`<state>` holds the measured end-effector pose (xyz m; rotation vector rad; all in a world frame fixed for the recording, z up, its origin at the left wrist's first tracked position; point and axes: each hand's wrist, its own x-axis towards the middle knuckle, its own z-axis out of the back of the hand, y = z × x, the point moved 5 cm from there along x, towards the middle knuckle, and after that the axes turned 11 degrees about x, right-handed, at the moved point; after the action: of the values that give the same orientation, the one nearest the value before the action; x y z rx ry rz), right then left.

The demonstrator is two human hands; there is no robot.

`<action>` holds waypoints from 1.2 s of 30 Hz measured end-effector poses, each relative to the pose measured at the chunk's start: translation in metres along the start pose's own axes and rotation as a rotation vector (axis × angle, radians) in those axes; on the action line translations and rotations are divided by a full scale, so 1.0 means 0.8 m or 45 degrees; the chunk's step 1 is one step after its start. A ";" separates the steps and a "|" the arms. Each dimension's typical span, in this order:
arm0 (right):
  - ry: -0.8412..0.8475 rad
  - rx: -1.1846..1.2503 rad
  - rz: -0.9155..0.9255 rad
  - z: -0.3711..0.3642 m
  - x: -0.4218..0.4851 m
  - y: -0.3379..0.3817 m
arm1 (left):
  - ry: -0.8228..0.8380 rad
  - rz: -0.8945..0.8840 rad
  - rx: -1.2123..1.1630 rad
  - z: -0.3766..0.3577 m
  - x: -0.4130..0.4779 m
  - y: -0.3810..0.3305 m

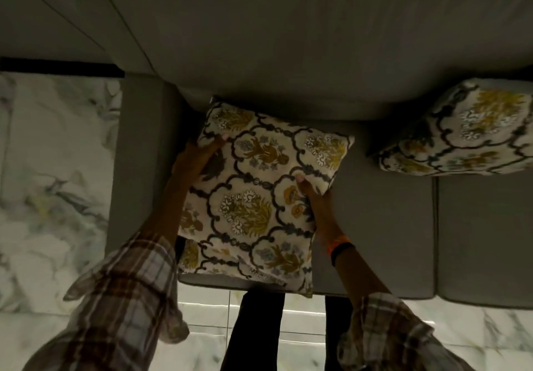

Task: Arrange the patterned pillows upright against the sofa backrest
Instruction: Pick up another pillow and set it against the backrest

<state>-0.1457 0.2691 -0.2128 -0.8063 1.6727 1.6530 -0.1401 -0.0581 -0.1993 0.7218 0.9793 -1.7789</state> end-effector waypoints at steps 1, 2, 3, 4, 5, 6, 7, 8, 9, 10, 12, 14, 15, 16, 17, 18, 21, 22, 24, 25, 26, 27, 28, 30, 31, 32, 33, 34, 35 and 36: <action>0.036 0.007 -0.001 0.002 -0.006 0.010 | 0.025 -0.015 -0.095 0.004 -0.007 -0.007; 0.086 0.028 0.041 0.007 -0.012 0.023 | 0.042 -0.034 -0.152 0.008 -0.016 -0.013; 0.127 0.041 0.093 0.014 -0.020 0.035 | 0.057 -0.077 -0.205 0.008 -0.028 -0.021; 0.140 0.027 0.133 0.027 -0.023 0.045 | 0.064 -0.115 -0.275 0.005 -0.045 -0.028; 0.139 0.021 0.176 0.043 -0.028 0.057 | 0.058 -0.174 -0.355 -0.001 -0.062 -0.031; 0.120 0.020 0.215 0.062 -0.033 0.069 | 0.053 -0.230 -0.431 -0.010 -0.080 -0.033; 0.129 -0.001 0.261 0.083 -0.033 0.076 | 0.062 -0.283 -0.482 -0.024 -0.101 -0.035; 0.176 -0.009 0.332 0.101 -0.039 0.088 | 0.069 -0.314 -0.513 -0.041 -0.120 -0.035; 0.206 -0.014 0.392 0.124 -0.046 0.102 | 0.058 -0.356 -0.533 -0.061 -0.141 -0.039; 0.199 -0.009 0.438 0.147 -0.054 0.119 | 0.040 -0.421 -0.547 -0.083 -0.163 -0.048; 0.208 0.000 0.483 0.205 -0.058 0.146 | -0.006 -0.532 -0.579 -0.139 -0.197 -0.064; 0.192 -0.011 0.509 0.268 -0.055 0.164 | -0.042 -0.554 -0.580 -0.200 -0.233 -0.084; 0.178 -0.018 0.524 0.302 -0.052 0.173 | -0.065 -0.560 -0.571 -0.230 -0.251 -0.097; 0.156 -0.016 0.539 0.339 -0.048 0.183 | -0.091 -0.577 -0.560 -0.265 -0.269 -0.115; 0.135 0.006 0.564 0.378 -0.044 0.193 | -0.140 -0.567 -0.534 -0.301 -0.285 -0.129; 0.122 0.018 0.592 0.412 -0.037 0.201 | -0.190 -0.616 -0.521 -0.329 -0.301 -0.145; 0.079 0.037 0.621 0.547 -0.018 0.225 | -0.131 -0.732 -0.393 -0.447 -0.351 -0.200; 0.060 0.031 0.615 0.597 -0.009 0.232 | -0.071 -0.767 -0.378 -0.488 -0.364 -0.220; 0.010 0.054 0.608 0.688 0.010 0.247 | 0.038 -0.850 -0.360 -0.562 -0.387 -0.264; -0.011 0.037 0.612 0.732 0.020 0.258 | 0.126 -0.853 -0.351 -0.604 -0.400 -0.288; -0.011 0.014 0.613 0.773 0.027 0.271 | 0.191 -0.867 -0.320 -0.646 -0.409 -0.313; -0.028 0.006 0.612 0.813 0.036 0.285 | 0.230 -0.902 -0.283 -0.683 -0.415 -0.338; -0.051 0.022 0.606 0.845 0.045 0.298 | 0.230 -0.939 -0.256 -0.712 -0.422 -0.360; -0.078 0.071 0.646 0.915 0.067 0.334 | 0.257 -1.010 -0.159 -0.777 -0.429 -0.409; -0.077 0.062 0.676 0.947 0.080 0.352 | 0.273 -1.056 -0.100 -0.805 -0.431 -0.435; -0.091 0.050 0.693 0.978 0.096 0.369 | 0.270 -1.115 -0.053 -0.835 -0.429 -0.460; -0.110 0.036 0.702 1.007 0.115 0.382 | 0.265 -1.177 -0.022 -0.857 -0.427 -0.484; -0.122 0.020 0.707 1.036 0.133 0.397 | 0.264 -1.215 0.005 -0.881 -0.425 -0.510; -0.120 0.001 0.707 1.065 0.153 0.411 | 0.258 -1.239 0.030 -0.905 -0.423 -0.535; -0.119 0.000 0.705 1.091 0.171 0.423 | 0.264 -1.260 0.042 -0.929 -0.419 -0.559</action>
<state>-0.4771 1.1501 -0.1171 -0.2617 1.9385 2.0124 -0.3895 0.8369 -0.1684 0.4581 1.6248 -2.5898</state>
